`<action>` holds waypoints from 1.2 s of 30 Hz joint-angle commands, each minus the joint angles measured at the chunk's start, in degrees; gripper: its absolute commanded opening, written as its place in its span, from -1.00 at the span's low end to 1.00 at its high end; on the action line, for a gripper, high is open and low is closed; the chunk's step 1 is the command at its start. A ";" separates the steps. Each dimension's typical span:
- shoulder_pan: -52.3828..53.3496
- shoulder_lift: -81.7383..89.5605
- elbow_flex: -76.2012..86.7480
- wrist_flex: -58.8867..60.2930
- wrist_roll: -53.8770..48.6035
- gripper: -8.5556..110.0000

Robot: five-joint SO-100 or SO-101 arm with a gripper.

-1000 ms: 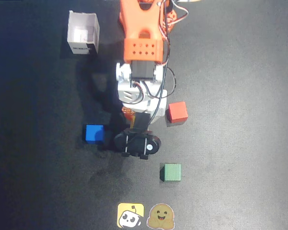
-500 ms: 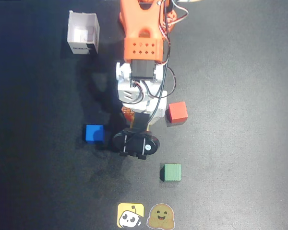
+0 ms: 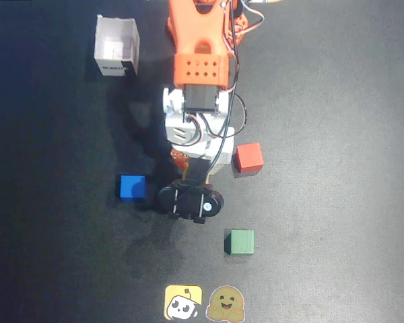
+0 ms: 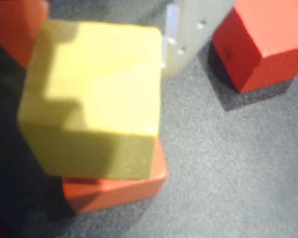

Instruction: Put the yellow cube on top of the orange cube.

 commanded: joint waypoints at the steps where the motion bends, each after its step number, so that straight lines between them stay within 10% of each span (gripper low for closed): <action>1: -0.53 1.93 0.00 -0.79 0.53 -0.76; 36: -0.70 10.63 0.00 -2.46 0.62 -0.48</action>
